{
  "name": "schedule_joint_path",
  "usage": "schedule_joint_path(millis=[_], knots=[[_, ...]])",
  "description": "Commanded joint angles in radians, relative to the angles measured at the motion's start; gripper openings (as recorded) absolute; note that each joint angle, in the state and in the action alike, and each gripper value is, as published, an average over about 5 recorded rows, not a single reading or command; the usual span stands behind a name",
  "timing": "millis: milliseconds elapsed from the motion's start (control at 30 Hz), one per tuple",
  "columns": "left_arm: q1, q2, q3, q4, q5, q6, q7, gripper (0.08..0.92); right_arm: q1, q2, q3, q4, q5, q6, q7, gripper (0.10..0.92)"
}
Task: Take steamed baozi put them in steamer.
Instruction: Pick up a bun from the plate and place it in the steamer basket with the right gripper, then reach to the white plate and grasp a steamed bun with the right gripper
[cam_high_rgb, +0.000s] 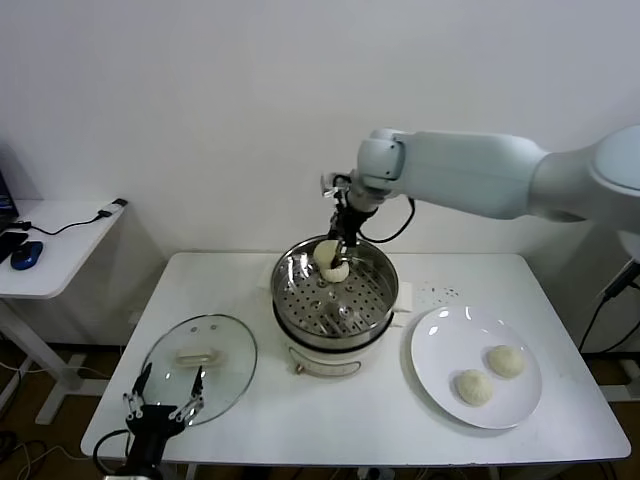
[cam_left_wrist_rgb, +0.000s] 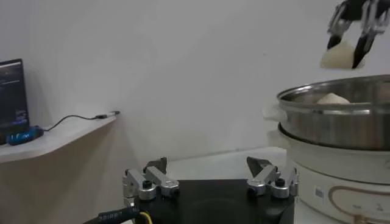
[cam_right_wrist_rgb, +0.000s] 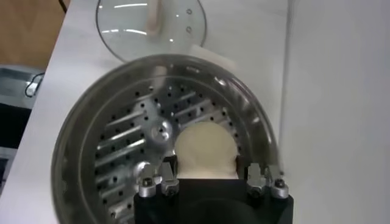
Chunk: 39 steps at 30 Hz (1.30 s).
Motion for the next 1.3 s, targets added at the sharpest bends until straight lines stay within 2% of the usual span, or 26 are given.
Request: schedule_joint_path(millis=[33, 533, 800, 1000, 1300], knots=[[-0.012, 0.000, -0.001, 0.002, 0.001, 0.005, 0.001, 0.823, -0.122, 0.126, 0.005, -0.068, 0.002, -0.013, 0.023, 0.619], [-0.015, -0.006, -0.002, 0.019, 0.003, 0.006, 0.000, 0.823, -0.187, 0.135, 0.013, -0.118, -0.031, -0.012, 0.018, 0.635], [-0.017, -0.005, -0.003, 0.021, 0.005, 0.006, -0.001, 0.823, -0.151, 0.089, 0.037, -0.089, -0.032, -0.016, 0.016, 0.802], [-0.013, -0.004, -0.004, 0.018, 0.007, 0.006, -0.001, 0.823, -0.042, -0.049, 0.053, 0.025, -0.032, -0.011, -0.001, 0.822], [-0.013, -0.005, 0.001, 0.015, 0.009, 0.004, -0.001, 0.823, 0.174, -0.418, -0.019, 0.338, -0.100, 0.028, -0.097, 0.823]])
